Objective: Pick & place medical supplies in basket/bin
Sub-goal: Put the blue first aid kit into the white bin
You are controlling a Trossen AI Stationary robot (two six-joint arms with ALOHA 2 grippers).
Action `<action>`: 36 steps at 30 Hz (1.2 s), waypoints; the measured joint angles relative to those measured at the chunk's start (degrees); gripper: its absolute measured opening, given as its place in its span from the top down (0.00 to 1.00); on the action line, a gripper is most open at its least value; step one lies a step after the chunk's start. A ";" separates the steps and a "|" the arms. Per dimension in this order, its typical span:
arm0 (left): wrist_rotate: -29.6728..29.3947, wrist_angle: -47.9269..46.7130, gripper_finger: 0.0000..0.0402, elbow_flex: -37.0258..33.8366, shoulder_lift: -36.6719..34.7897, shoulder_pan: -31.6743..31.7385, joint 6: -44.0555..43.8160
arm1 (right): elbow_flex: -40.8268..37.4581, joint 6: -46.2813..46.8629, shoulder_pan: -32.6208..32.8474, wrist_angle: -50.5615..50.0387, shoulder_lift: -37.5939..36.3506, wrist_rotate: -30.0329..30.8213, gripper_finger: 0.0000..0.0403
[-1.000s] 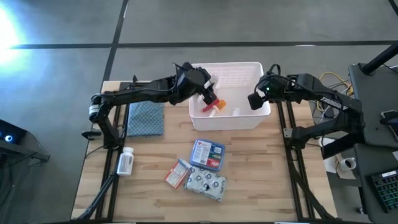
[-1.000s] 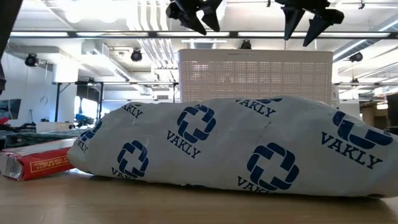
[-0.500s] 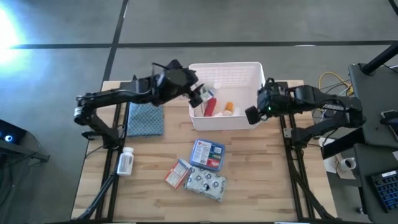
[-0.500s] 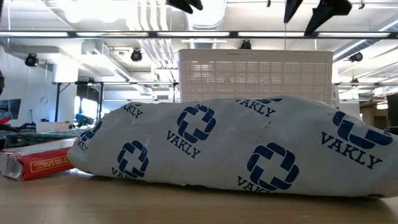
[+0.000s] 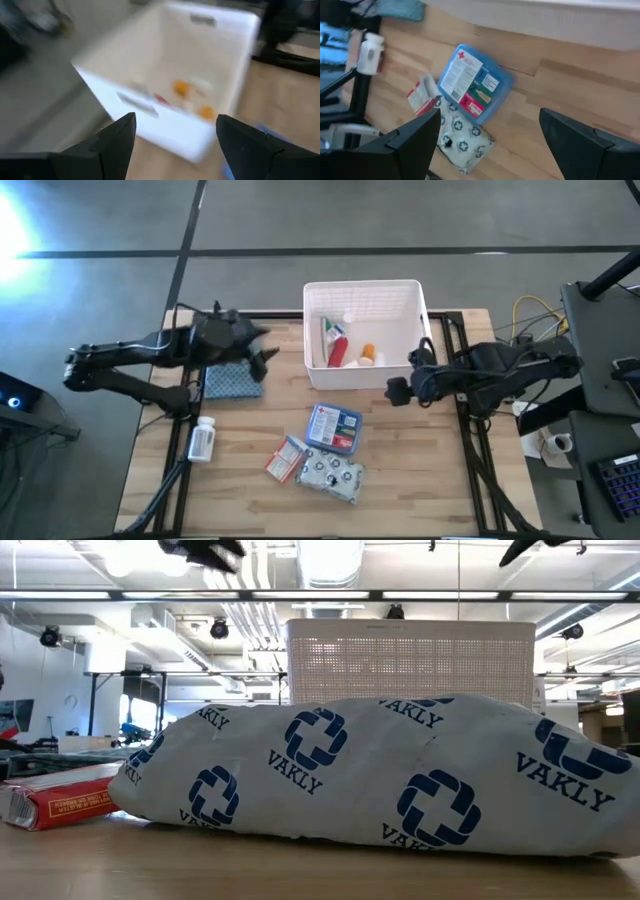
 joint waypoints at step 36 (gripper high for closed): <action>26.74 25.58 0.36 -29.53 11.77 -2.97 -22.39 | -40.85 30.48 15.97 63.48 15.57 15.96 0.19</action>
